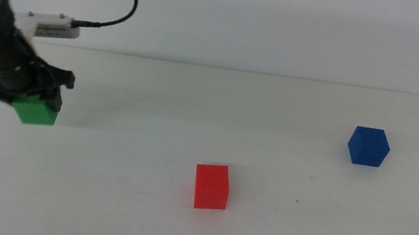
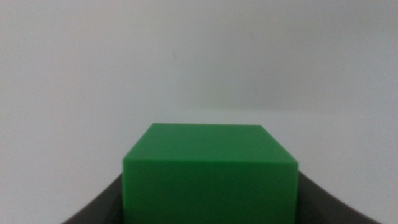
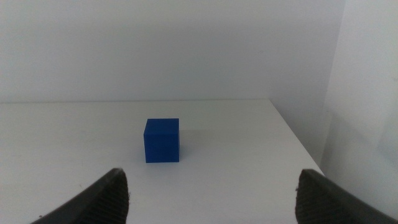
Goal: Stack red cubes first, then green, then blue cubes in a specific spot.
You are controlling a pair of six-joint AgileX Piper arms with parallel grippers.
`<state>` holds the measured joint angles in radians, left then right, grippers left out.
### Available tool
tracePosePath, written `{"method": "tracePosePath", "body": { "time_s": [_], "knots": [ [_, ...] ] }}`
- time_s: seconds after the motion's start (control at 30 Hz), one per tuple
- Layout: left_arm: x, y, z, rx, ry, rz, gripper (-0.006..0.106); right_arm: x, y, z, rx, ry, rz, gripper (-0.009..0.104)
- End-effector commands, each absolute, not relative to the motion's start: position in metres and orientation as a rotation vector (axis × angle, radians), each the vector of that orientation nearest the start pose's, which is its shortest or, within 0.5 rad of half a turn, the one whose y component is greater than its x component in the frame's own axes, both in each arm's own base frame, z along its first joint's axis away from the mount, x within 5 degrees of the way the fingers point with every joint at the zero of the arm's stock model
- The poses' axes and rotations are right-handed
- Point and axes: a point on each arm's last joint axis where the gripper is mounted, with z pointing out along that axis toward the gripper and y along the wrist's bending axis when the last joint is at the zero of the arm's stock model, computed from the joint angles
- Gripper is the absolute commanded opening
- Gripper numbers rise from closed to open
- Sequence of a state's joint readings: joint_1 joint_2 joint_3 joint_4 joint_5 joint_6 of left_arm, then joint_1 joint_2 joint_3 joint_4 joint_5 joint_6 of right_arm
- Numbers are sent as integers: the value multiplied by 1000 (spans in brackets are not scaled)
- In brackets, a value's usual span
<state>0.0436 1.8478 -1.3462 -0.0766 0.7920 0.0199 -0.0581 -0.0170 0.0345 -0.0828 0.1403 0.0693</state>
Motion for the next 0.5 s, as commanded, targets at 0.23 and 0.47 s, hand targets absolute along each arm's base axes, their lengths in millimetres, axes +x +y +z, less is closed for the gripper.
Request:
{"method": "tracePosePath", "body": {
  "time_s": [0.23,0.47],
  "knots": [
    [308,-42,291,-153,2615,-185,-2,54,-4,206,23,1526,-78,94],
    [300,-117,315,-107,2585,-67,-2,54,-4,206,23,1526,-78,94]
  ]
}}
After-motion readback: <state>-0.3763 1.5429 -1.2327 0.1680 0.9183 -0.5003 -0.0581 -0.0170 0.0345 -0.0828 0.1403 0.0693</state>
